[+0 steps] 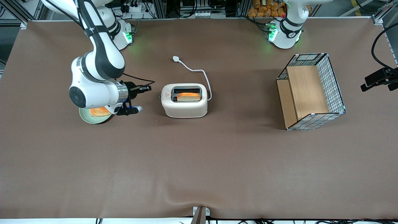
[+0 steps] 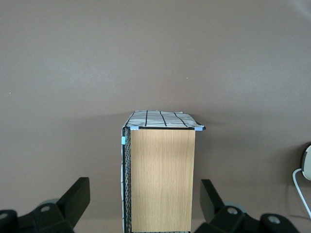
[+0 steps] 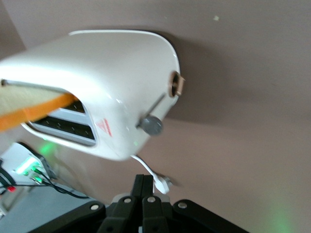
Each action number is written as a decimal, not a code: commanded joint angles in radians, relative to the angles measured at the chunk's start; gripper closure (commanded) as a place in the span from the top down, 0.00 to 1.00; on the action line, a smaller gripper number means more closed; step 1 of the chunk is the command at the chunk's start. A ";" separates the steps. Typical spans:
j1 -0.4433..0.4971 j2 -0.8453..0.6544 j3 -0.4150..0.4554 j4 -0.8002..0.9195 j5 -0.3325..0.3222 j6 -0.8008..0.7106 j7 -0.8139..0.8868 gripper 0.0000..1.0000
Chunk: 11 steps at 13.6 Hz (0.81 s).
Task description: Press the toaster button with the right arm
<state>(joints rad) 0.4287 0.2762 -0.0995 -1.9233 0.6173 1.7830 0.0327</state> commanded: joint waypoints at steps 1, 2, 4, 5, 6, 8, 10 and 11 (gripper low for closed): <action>0.045 0.029 -0.009 -0.003 0.053 0.062 0.007 0.00; 0.044 0.031 -0.009 -0.005 0.055 0.061 0.007 0.00; 0.039 0.031 -0.009 -0.006 0.055 0.061 0.007 0.00; 0.035 0.034 -0.009 -0.006 0.055 0.062 0.007 0.00; 0.032 0.040 -0.011 -0.005 0.055 0.062 0.007 0.00; 0.016 0.055 -0.009 -0.005 0.059 0.065 0.007 0.00; 0.013 0.067 -0.011 -0.005 0.081 0.065 0.007 0.00; 0.009 0.072 -0.011 -0.003 0.091 0.065 0.007 0.00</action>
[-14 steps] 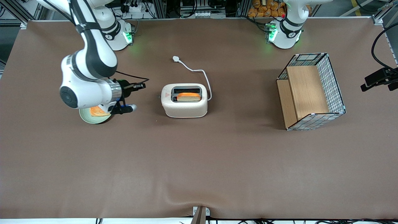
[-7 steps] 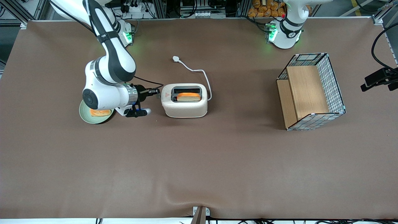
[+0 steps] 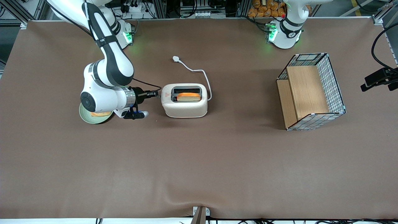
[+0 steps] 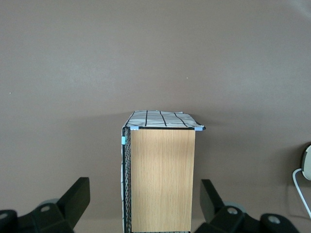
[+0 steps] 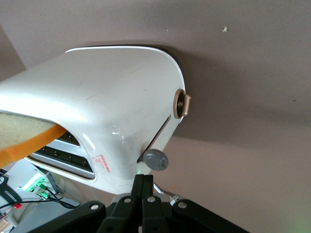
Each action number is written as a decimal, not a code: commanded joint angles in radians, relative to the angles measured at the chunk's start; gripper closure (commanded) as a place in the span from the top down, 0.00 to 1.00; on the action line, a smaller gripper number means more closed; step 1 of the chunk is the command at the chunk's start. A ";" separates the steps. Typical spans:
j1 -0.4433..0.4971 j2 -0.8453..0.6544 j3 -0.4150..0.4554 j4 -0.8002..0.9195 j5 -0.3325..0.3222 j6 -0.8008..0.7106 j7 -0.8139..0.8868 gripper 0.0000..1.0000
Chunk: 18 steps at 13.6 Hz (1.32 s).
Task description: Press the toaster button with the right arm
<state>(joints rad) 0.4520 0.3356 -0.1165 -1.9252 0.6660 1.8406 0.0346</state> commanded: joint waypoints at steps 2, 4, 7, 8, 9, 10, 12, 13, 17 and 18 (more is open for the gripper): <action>-0.024 0.028 0.006 0.002 0.055 0.009 0.001 0.00; -0.024 0.031 0.006 0.002 0.055 0.012 -0.002 0.00; -0.038 0.052 0.008 0.008 0.057 0.014 -0.005 0.00; -0.038 0.059 0.008 0.008 0.057 0.015 -0.005 0.00; -0.039 0.065 0.008 0.009 0.057 0.015 -0.005 0.00; -0.038 0.071 0.006 0.009 0.066 0.015 -0.007 0.00; -0.039 0.085 0.006 0.009 0.080 0.017 -0.008 0.00; -0.041 0.088 0.006 0.009 0.080 0.017 -0.008 0.00; -0.038 0.102 0.006 0.008 0.080 0.017 -0.008 0.00; -0.038 0.105 0.008 0.008 0.080 0.017 -0.008 0.00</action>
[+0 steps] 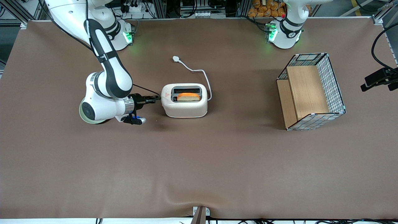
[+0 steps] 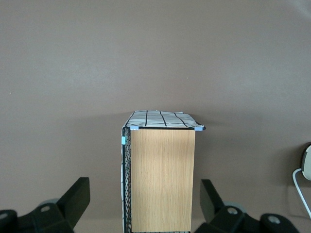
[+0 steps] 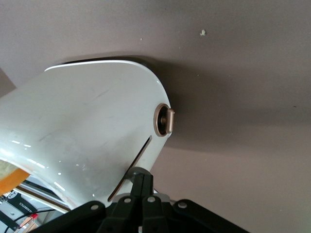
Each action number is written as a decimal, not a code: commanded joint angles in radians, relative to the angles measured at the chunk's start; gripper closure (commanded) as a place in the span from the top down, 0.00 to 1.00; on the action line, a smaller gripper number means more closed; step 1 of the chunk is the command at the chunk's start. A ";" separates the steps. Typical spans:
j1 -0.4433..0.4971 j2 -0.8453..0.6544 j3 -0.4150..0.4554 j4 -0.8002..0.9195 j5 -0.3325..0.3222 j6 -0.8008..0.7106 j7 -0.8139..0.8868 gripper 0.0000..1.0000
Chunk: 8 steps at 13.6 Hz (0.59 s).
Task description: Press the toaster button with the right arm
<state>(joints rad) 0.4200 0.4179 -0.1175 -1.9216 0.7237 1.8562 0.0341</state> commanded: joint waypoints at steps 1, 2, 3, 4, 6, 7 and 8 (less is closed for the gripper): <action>-0.001 0.031 0.009 0.004 0.022 0.001 -0.008 0.00; 0.002 0.039 0.009 0.004 0.023 0.003 -0.008 0.00; 0.002 0.041 0.007 0.004 0.034 0.003 -0.008 0.00; 0.005 0.048 0.007 0.004 0.042 0.003 -0.010 0.00; 0.006 0.058 0.009 0.004 0.055 0.008 -0.008 0.00; 0.006 0.067 0.007 0.004 0.069 0.009 -0.011 0.00; 0.006 0.076 0.009 0.006 0.075 0.012 -0.011 0.00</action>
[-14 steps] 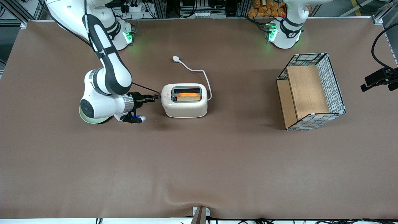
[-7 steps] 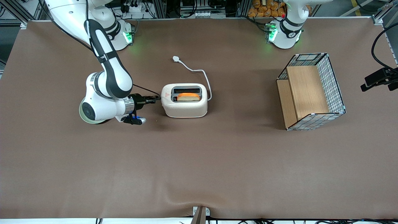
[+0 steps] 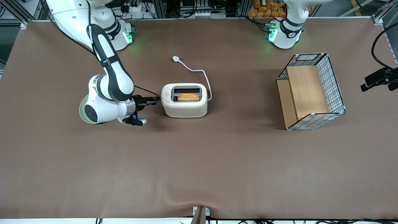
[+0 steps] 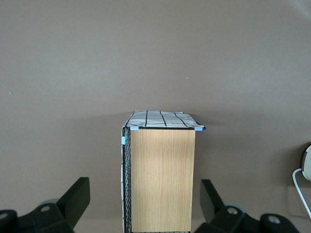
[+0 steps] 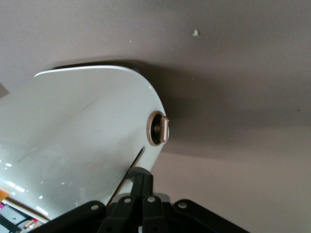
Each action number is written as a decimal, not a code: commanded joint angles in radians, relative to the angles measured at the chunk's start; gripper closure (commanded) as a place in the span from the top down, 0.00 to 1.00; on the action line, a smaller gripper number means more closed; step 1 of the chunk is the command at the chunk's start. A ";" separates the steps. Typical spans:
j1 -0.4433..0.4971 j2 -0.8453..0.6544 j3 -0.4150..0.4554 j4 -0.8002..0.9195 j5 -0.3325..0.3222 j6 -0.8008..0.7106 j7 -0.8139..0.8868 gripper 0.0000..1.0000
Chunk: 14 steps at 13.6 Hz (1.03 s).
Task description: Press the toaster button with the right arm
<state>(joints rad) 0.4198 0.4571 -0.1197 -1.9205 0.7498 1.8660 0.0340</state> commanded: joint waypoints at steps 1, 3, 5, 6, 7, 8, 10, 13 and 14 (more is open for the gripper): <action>0.008 0.044 0.011 0.005 0.052 0.002 -0.011 0.00; 0.008 0.061 0.011 0.014 0.054 0.004 -0.011 0.00; 0.011 0.080 0.011 0.020 0.054 0.019 -0.013 0.00; 0.020 0.087 0.011 0.020 0.055 0.024 -0.016 0.00; 0.027 0.089 0.011 0.020 0.057 0.031 -0.016 0.00; 0.030 0.092 0.011 0.020 0.057 0.035 -0.016 0.00; 0.033 0.103 0.011 0.020 0.059 0.042 -0.016 0.00; 0.030 0.100 0.009 0.023 0.057 0.035 -0.017 0.00; 0.022 0.095 0.009 0.035 0.054 0.027 -0.014 0.00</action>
<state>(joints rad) 0.4212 0.5030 -0.1216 -1.9044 0.7658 1.8715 0.0329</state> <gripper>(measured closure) 0.991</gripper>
